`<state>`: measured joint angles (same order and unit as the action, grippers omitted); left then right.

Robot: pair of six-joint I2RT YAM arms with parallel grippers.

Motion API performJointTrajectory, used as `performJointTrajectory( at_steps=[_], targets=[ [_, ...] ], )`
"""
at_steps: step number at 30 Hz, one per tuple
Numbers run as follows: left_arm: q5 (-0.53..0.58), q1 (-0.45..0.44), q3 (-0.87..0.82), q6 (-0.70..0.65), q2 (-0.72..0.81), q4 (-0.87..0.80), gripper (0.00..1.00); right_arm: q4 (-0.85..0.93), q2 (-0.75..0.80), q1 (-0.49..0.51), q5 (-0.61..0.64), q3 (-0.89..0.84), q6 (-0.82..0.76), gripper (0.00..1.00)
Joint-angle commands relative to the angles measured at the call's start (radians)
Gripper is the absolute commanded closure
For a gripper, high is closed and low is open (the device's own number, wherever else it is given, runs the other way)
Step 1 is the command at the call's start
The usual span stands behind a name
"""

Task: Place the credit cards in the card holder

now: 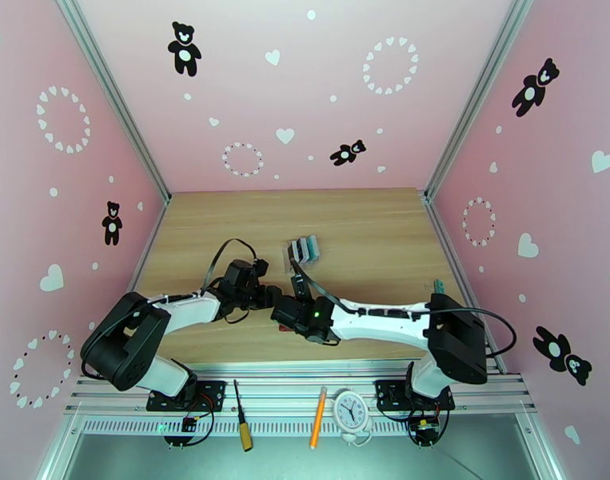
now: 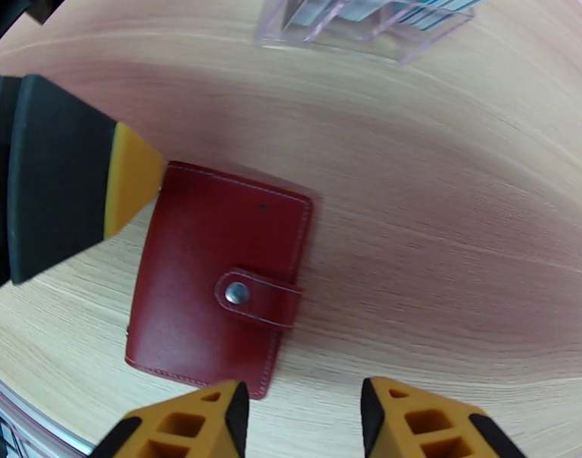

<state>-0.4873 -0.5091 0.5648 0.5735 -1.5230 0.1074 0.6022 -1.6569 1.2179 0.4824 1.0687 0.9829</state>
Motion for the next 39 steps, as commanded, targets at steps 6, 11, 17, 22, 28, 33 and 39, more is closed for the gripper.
performJointTrajectory(
  at_steps=[6,11,17,22,28,33,39],
  targets=[
    [-0.018,-0.017,0.033,-0.003,-0.037,-0.001,0.52,-0.017,-0.091,0.008,-0.029,0.077,-0.012,0.55],
    [0.003,-0.017,0.041,-0.012,-0.04,-0.029,0.54,-0.012,-0.125,0.007,-0.029,0.098,-0.012,0.55],
    [0.012,-0.017,0.048,-0.017,-0.045,-0.045,0.58,-0.023,-0.153,-0.008,-0.046,0.106,-0.012,0.55],
    [0.013,-0.017,0.055,-0.02,-0.061,-0.052,0.59,-0.037,-0.168,-0.018,-0.06,0.114,-0.023,0.55],
    [0.019,-0.018,0.064,-0.021,-0.078,-0.063,0.61,-0.05,-0.188,-0.027,-0.068,0.116,-0.026,0.55],
    [0.027,-0.017,0.066,-0.021,-0.082,-0.07,0.65,-0.056,-0.201,-0.038,-0.072,0.119,-0.029,0.56],
    [0.043,-0.017,0.072,-0.024,-0.091,-0.087,0.68,-0.066,-0.219,-0.046,-0.083,0.124,-0.035,0.57]
  ],
)
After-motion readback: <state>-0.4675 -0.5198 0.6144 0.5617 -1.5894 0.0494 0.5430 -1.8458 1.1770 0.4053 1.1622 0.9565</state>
